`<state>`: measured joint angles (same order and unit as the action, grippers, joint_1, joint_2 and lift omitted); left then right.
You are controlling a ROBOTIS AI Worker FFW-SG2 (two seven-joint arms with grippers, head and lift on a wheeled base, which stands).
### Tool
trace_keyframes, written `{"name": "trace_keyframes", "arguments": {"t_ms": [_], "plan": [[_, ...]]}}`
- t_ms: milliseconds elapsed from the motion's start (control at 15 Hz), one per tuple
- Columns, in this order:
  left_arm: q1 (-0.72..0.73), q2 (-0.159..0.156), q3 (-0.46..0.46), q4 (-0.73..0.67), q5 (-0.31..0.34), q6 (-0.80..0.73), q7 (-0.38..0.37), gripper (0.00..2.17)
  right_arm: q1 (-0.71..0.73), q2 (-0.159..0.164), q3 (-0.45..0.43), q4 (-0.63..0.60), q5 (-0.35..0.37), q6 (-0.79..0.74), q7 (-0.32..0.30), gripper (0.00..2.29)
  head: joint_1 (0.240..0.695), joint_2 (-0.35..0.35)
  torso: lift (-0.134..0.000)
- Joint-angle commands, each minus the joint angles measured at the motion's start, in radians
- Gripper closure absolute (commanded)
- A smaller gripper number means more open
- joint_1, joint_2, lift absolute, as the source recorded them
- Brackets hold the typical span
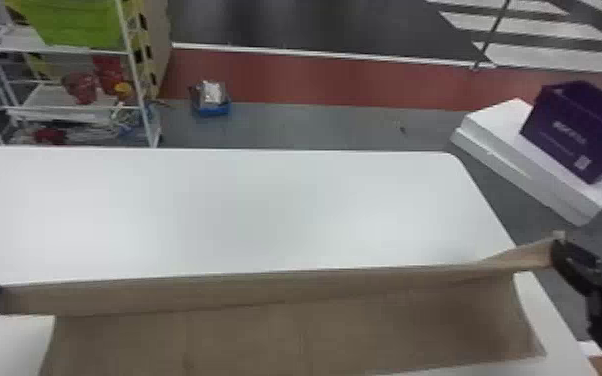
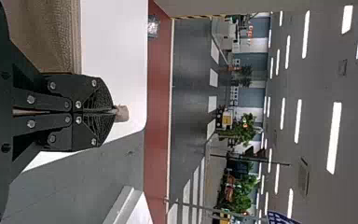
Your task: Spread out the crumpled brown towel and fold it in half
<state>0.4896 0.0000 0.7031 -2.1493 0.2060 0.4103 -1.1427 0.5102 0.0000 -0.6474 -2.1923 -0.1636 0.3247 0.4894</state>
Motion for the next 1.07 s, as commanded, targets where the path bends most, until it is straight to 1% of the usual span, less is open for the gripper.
{"name": "trace_keyframes", "arguments": {"t_ms": [0, 67, 133, 200, 267, 333, 467, 600, 667, 733, 800, 867, 933, 1000], "plan": [[0.037, -0.003, -0.011, -0.015, 0.010, 0.000, 0.000, 1.45, 0.064, 0.001, 0.005, 0.006, -0.016, -0.055, 0.000, 1.46, 0.695, -0.166, -0.124], [0.041, -0.003, -0.014, -0.012, 0.010, 0.000, -0.006, 1.45, 0.076, 0.001, 0.011, 0.025, -0.019, -0.077, 0.000, 1.46, 0.695, -0.171, -0.124], [0.058, -0.003, -0.027, -0.008, 0.006, -0.006, -0.008, 1.45, 0.085, 0.001, 0.020, 0.057, -0.020, -0.120, 0.000, 1.31, 0.695, -0.177, -0.124], [0.066, -0.003, -0.030, 0.002, 0.004, -0.006, -0.009, 1.45, 0.088, 0.001, 0.029, 0.086, -0.019, -0.157, 0.000, 1.24, 0.695, -0.185, -0.124], [0.069, -0.003, -0.033, 0.022, 0.006, -0.009, -0.015, 1.45, 0.099, 0.001, 0.038, 0.123, -0.019, -0.196, 0.000, 1.24, 0.695, -0.190, -0.124], [0.075, -0.003, -0.033, 0.045, 0.006, -0.031, -0.017, 1.45, 0.111, 0.001, 0.048, 0.161, -0.022, -0.233, 0.000, 1.12, 0.695, -0.193, -0.124], [0.080, -0.003, -0.028, 0.097, 0.001, -0.055, -0.022, 1.45, 0.134, 0.001, 0.068, 0.226, -0.030, -0.313, 0.000, 1.10, 0.695, -0.195, -0.124], [0.081, -0.003, -0.016, 0.147, -0.014, -0.064, -0.026, 1.45, 0.151, 0.001, 0.066, 0.275, -0.039, -0.347, 0.000, 1.10, 0.695, -0.189, -0.124], [0.083, -0.003, -0.016, 0.166, -0.050, -0.080, -0.026, 1.45, 0.156, 0.001, 0.063, 0.304, -0.045, -0.377, -0.002, 1.10, 0.695, -0.186, -0.124], [0.086, -0.003, -0.016, 0.184, -0.086, -0.083, -0.028, 1.45, 0.160, 0.001, 0.057, 0.324, -0.057, -0.381, 0.000, 0.89, 0.695, -0.183, -0.124], [0.086, -0.003, -0.011, 0.209, -0.092, -0.086, -0.028, 1.44, 0.163, 0.001, 0.054, 0.335, -0.057, -0.396, 0.000, 0.61, 0.695, -0.182, -0.124], [0.086, -0.003, 0.004, 0.221, -0.091, -0.098, -0.031, 1.44, 0.163, 0.001, 0.051, 0.339, -0.059, -0.411, 0.000, 0.47, 0.695, -0.188, -0.124], [0.086, -0.003, 0.019, 0.226, -0.085, -0.104, -0.035, 1.40, 0.163, 0.001, 0.049, 0.341, -0.070, -0.417, 0.000, 0.33, 0.695, -0.190, -0.124], [0.086, -0.003, 0.036, 0.218, -0.083, -0.104, -0.052, 1.28, 0.163, 0.001, 0.045, 0.339, -0.076, -0.417, 0.006, 0.26, 0.695, -0.187, -0.124]]}}
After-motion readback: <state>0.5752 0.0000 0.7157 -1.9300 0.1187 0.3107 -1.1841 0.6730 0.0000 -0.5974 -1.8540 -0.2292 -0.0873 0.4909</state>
